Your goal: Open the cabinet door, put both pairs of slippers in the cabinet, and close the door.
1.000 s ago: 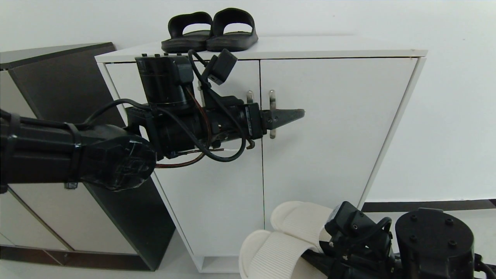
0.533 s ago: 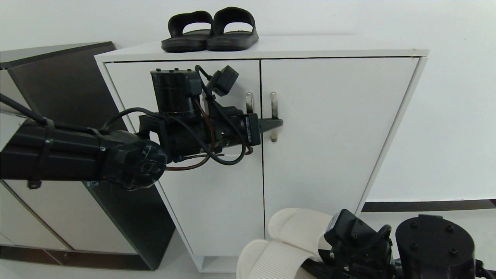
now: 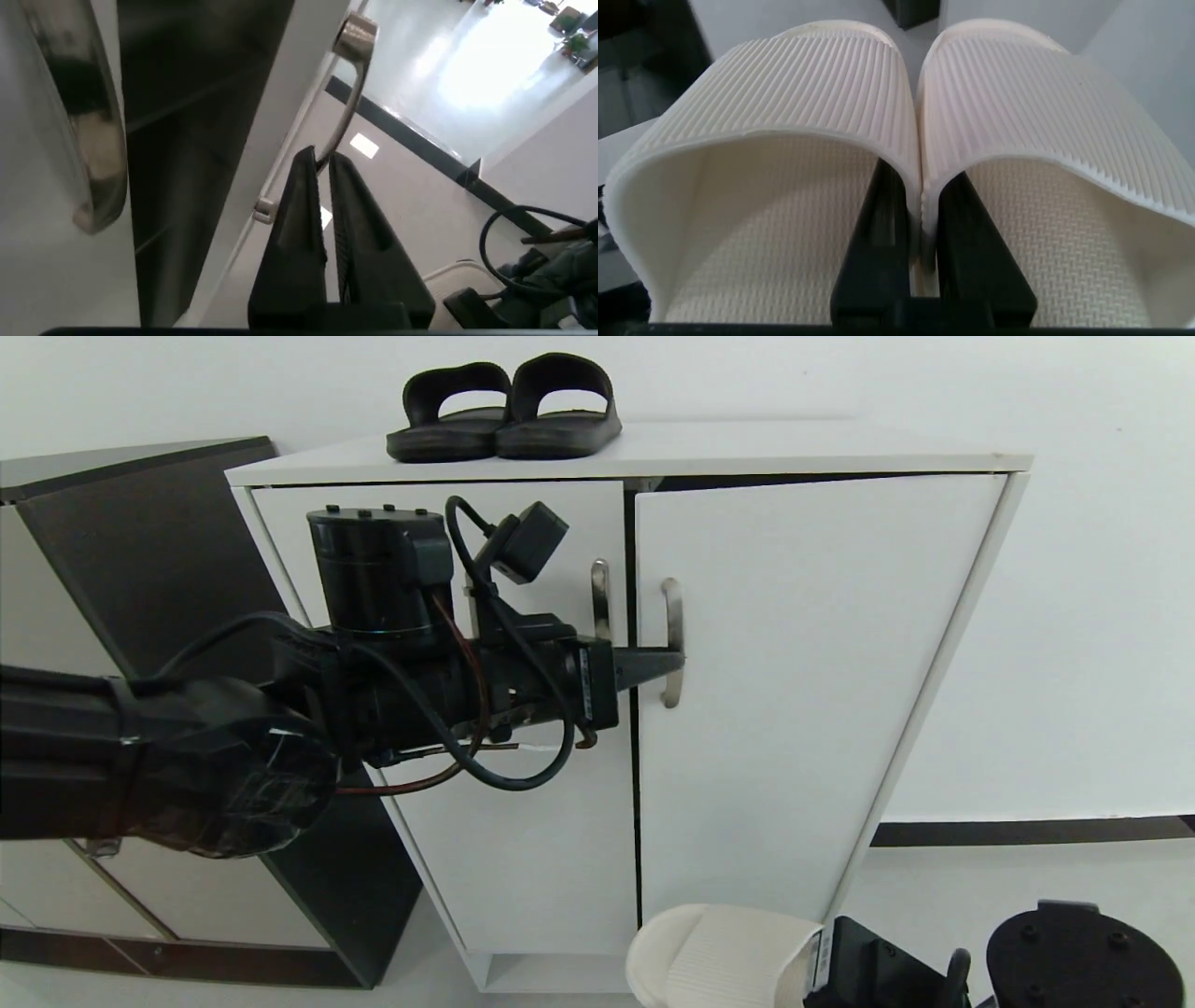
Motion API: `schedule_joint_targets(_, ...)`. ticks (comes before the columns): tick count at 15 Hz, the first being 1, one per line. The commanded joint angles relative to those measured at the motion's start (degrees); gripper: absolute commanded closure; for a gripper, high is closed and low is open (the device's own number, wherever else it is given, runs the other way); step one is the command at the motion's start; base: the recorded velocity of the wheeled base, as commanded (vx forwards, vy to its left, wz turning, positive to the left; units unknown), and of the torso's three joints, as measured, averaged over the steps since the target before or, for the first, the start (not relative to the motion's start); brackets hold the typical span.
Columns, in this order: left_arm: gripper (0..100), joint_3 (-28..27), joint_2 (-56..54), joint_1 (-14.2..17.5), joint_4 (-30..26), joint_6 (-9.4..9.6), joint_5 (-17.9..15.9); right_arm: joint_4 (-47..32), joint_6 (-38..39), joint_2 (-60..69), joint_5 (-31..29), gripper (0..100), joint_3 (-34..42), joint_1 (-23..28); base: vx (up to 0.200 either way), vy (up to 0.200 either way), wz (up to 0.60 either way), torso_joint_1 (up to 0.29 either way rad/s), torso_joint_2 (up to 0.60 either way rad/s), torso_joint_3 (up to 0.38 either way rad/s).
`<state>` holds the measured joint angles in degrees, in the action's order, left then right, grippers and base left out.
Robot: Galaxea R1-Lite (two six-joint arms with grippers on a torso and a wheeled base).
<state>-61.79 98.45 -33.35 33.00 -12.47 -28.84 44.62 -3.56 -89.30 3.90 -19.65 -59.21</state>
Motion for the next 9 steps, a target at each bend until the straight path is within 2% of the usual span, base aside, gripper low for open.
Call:
schedule_joint_targets(1, 100, 2.7, -3.8, -0.6, 0.2, 0.52, -0.1, 0.0, -0.3, 1.1, 0.4, 100, 0.8, -0.3, 0.0, 0.0, 0.0, 0.0, 0.0, 0.0)
schedule_joint_targets(5, 100, 7.9, -10.4, -1.3, 0.1, 0.34, -0.2, 0.0, -0.3, 1.1, 0.8, 100, 1.2, -0.3, 0.0, 0.0, 0.0, 0.0, 0.0, 0.0)
schedule_joint_targets(7, 100, 7.9, -11.4, 2.4, 0.1, -0.1, -0.3, 0.1, -0.4, 1.1, 0.8, 100, 1.1, -0.3, 0.0, 0.0, 0.0, 0.0, 0.0, 0.0)
schedule_joint_targets(9, 100, 5.0, -8.4, 5.3, 0.2, -1.33, -0.4, 0.1, -0.4, 1.2, 0.8, 100, 1.1, -0.3, 0.0, 0.0, 0.0, 0.0, 0.0, 0.0)
